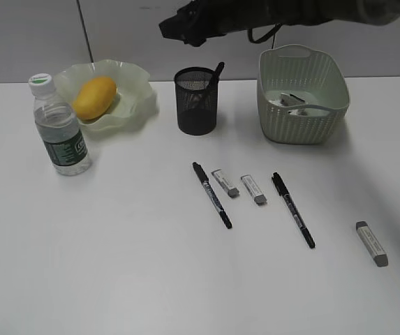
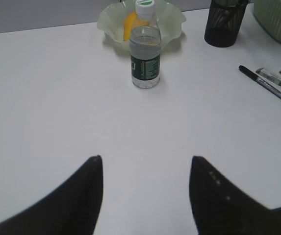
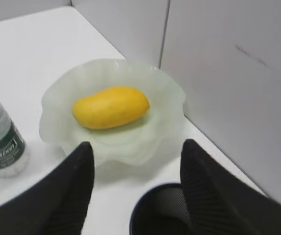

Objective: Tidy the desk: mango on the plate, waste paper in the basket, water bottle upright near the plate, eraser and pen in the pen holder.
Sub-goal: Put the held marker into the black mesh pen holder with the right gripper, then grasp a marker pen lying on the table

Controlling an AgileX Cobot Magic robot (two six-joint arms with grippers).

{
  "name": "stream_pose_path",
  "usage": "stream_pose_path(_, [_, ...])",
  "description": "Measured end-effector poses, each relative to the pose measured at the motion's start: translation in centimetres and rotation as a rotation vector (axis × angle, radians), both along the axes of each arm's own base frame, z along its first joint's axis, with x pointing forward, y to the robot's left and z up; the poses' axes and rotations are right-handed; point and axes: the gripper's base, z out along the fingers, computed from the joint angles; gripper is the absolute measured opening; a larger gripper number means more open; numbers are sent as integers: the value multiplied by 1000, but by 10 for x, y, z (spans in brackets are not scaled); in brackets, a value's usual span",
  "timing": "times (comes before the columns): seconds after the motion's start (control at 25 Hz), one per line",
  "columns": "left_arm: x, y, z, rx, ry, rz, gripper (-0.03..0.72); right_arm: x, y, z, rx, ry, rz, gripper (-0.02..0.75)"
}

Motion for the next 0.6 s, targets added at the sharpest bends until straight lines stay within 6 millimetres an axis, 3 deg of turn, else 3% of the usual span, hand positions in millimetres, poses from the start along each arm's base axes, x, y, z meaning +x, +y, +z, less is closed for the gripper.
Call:
stream_pose_path(0.32, [0,0,0,-3,0,-2,428,-24,-35,43,-377,87,-106,468])
stream_pose_path(0.6, [0,0,0,-3,0,-2,428,-41,-71,41,-566,361,-189,468])
